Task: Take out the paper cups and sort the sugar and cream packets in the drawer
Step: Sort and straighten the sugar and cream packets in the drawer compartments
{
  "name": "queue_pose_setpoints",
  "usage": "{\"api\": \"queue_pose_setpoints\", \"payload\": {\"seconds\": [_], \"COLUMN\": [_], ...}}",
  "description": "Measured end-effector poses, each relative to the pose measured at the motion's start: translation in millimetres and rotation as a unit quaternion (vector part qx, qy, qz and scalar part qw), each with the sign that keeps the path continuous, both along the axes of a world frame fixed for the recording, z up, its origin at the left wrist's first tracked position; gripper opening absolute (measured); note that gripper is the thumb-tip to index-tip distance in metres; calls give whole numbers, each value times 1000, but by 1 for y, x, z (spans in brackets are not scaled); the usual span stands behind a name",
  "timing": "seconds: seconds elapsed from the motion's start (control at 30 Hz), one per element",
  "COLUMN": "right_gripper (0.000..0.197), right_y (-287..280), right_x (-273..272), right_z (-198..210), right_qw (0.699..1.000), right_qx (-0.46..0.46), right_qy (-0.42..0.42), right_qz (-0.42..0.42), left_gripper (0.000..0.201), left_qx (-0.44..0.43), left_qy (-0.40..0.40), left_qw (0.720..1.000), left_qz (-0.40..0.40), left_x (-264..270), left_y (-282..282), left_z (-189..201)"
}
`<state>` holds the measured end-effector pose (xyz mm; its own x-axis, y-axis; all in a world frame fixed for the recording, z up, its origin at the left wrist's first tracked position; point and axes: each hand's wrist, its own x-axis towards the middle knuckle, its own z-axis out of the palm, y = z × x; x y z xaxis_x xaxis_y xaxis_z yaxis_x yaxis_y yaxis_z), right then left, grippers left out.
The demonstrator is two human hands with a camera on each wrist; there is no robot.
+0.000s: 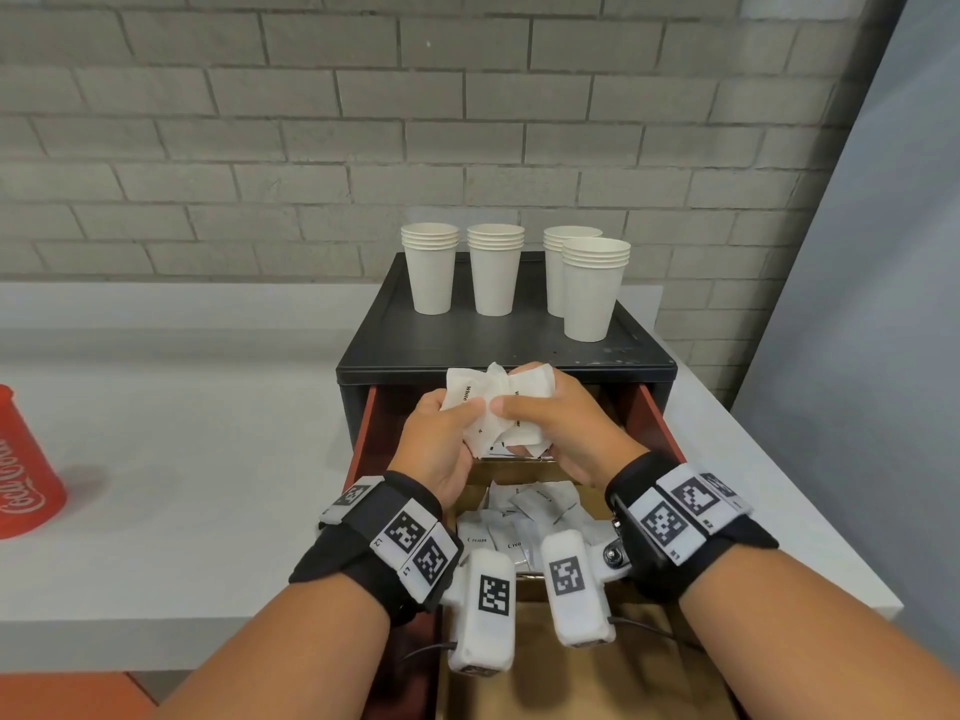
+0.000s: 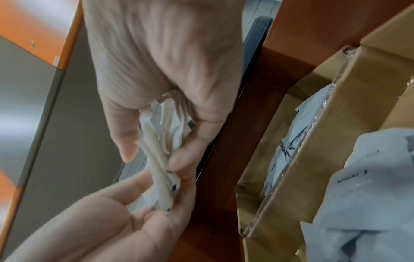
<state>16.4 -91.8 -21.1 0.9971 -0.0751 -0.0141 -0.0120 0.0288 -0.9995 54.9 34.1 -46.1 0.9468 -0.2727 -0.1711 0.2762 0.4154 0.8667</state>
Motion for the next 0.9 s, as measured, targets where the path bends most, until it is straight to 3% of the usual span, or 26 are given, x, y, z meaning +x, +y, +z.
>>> {"api": "queue_pose_setpoints", "payload": {"seconds": [0.13,0.33,0.47,0.7,0.9], "right_gripper": [36,33,30,21,58], "right_y": [3,-5,-9,-2,-2], "right_x": [5,4,3,1,4], "right_z": [-4,0,1,3,5], "right_qw": [995,998,996,999,986], "right_qx": [-91,18,57,-31,-156], "right_qy": [-8,-15,-24,7,28], "right_qz": [-31,-49,-69,-31,-53], "left_gripper": [35,33,35,34,21], "left_qx": [-47,-113,-92,-48,-32], "left_qy": [36,77,79,86,113], "left_qw": [998,990,992,990,983], "left_qz": [-5,25,-9,-101,-140], "left_x": [-2,-4,-9,-17,-18], "left_y": [1,6,1,-4,-4], "left_z": [3,9,11,12,13]}}
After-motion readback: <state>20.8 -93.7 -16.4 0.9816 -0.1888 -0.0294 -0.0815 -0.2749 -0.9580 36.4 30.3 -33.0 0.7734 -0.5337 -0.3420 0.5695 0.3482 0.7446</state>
